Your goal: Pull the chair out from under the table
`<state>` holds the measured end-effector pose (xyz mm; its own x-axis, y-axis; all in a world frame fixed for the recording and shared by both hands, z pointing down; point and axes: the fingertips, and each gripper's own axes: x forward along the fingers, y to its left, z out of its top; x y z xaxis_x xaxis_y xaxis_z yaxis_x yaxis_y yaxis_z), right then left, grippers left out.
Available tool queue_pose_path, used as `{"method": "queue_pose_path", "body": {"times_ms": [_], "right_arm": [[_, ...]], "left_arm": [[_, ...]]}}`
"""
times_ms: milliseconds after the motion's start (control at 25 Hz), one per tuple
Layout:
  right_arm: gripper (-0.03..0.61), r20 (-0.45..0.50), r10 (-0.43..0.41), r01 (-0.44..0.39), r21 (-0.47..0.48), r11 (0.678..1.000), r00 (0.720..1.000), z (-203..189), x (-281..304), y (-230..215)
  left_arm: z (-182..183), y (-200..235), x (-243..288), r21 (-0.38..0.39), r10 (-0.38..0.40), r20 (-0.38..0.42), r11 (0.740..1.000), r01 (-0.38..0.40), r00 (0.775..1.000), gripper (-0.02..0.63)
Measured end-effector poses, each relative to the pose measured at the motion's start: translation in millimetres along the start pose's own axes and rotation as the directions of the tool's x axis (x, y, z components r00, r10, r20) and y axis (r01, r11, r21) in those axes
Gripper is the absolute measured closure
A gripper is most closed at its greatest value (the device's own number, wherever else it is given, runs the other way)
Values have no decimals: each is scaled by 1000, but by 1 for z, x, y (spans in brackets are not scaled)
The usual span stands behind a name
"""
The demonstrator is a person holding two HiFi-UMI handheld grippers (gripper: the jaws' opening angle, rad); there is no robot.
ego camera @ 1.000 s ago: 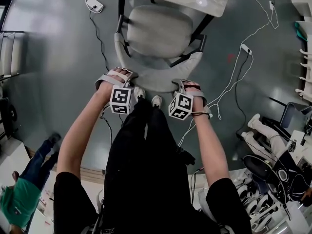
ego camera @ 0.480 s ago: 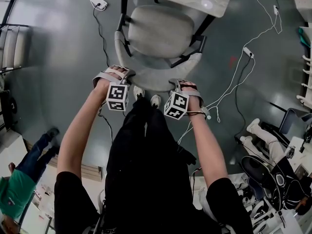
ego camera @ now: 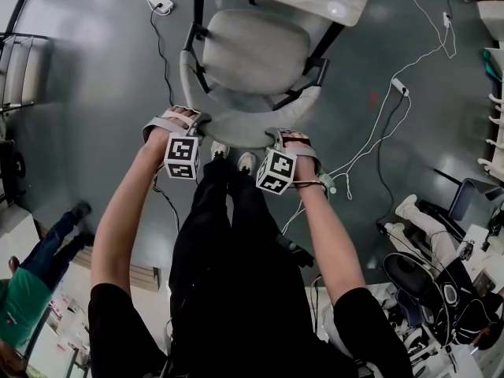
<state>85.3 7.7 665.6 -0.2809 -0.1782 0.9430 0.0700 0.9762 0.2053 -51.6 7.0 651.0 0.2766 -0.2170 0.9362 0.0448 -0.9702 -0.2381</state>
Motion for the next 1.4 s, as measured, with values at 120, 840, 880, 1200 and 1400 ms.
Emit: {"method": "queue_pose_path", "body": {"times_ms": [120,840,880,1200,1400], "right_arm": [[480,-1,3,-3,-5,1000,1000,-1,-1,0],[482,-21,8,-7,33,999,1000,7,-3,17],[482,-21,9,-9,36,999,1000,7,-3,18],[482,-20,6,-5,45,999,1000,9,-3,29],[482,-21,0,1,56,998,1000,12,-4,33]], "left_arm": [[1,1,0,2,9,-3,1000,-9,1000,509],[-3,-16,-4,72,-18,43,997,14,999,514],[-3,-16,-5,76,-15,44,997,12,999,514],[-5,-21,-5,105,-3,44,994,-2,999,515],[-8,-25,-7,105,-1,48,994,-4,999,515]]}}
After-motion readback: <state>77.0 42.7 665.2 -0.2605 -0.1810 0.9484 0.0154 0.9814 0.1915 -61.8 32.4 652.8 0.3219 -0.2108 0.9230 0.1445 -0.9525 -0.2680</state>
